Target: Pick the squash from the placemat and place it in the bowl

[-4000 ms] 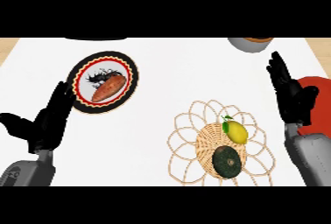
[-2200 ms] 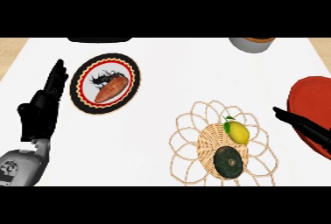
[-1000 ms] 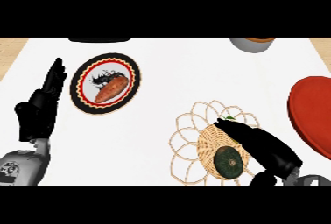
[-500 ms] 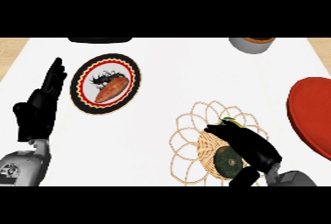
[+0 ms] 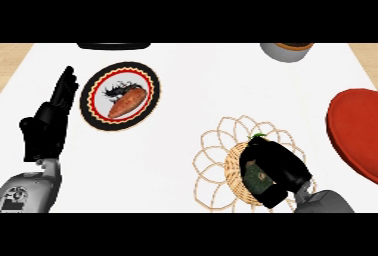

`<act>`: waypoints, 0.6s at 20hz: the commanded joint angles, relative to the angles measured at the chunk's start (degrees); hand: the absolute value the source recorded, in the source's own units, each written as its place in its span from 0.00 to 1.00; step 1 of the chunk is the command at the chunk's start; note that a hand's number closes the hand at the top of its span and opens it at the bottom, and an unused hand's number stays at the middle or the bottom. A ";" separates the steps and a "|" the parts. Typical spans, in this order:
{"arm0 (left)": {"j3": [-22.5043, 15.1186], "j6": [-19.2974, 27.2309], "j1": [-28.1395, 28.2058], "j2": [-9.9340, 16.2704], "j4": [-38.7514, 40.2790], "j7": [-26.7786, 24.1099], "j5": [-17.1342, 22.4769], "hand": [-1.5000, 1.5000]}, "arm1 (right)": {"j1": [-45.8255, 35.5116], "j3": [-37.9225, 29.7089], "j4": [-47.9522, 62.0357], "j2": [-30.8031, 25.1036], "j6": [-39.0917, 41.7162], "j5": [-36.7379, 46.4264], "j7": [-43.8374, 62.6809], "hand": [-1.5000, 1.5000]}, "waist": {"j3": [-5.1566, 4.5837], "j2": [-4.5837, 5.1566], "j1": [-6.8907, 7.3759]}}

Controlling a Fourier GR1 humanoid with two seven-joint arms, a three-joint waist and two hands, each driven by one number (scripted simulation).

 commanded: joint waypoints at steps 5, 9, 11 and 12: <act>0.92 -0.21 -1.31 -1.95 2.76 -1.73 -2.36 0.50 | 2.55 -5.01 -2.01 -2.71 1.82 -1.46 -8.12 1.00 | 0.52 0.72 -0.23; 1.48 -0.47 0.77 -1.34 -0.63 0.84 -1.74 0.50 | 21.74 8.11 -22.35 -3.40 -1.91 6.16 -2.20 1.00 | 0.49 0.24 -1.56; 1.42 0.22 2.04 -1.43 0.33 -0.28 -2.56 0.50 | 28.53 16.53 -26.73 -4.98 -3.07 11.47 -1.47 1.00 | 0.42 -0.15 -2.81; 2.53 -1.34 2.96 -0.48 -0.23 -0.37 -0.74 0.50 | 32.93 18.76 -26.72 -8.19 -6.21 13.63 -4.78 1.00 | 0.47 -0.28 -2.95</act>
